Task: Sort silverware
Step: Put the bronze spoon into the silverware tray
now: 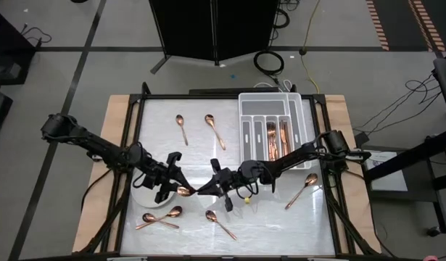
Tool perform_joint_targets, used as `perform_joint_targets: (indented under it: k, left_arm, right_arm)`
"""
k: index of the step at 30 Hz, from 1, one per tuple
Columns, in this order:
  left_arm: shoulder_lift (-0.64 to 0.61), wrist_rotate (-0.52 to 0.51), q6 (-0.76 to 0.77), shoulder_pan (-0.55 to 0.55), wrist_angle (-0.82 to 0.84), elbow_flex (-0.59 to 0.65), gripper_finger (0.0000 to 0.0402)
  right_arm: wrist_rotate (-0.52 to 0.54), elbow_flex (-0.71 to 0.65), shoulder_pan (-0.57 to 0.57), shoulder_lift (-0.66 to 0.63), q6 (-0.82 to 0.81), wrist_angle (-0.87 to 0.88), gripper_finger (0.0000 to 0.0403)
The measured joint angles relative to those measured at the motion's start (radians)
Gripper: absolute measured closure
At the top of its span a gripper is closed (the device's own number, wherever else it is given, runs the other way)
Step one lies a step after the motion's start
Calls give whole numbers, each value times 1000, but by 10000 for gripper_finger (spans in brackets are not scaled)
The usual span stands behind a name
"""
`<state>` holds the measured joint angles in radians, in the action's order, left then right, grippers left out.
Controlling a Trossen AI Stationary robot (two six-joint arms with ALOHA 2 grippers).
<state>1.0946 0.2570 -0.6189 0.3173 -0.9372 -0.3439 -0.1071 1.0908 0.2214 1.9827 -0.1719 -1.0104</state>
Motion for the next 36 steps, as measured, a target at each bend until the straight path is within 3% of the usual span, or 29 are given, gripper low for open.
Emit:
perform_joint_targets:
  k: [6, 13, 19, 24, 36]
  left_arm:
    - [0, -54, 10, 0, -25, 0, 392]
    - [-1, -116, 14, 1, -8, 0, 397]
    - [0, -339, 65, 1, 19, 0, 399]
    - [-5, -442, 87, 4, 55, 0, 400]
    - [-63, -581, 278, 7, 545, -168, 401]
  right_arm:
    - [-2, 0, 0, 0, 4, 3, 401]
    - [41, 0, 0, 0, 30, 13, 369]
    - [195, 0, -1, 0, 42, 64, 332]
    - [303, 2, 0, -1, 49, 129, 320]
    - [414, 2, 3, 0, 82, 206, 329]
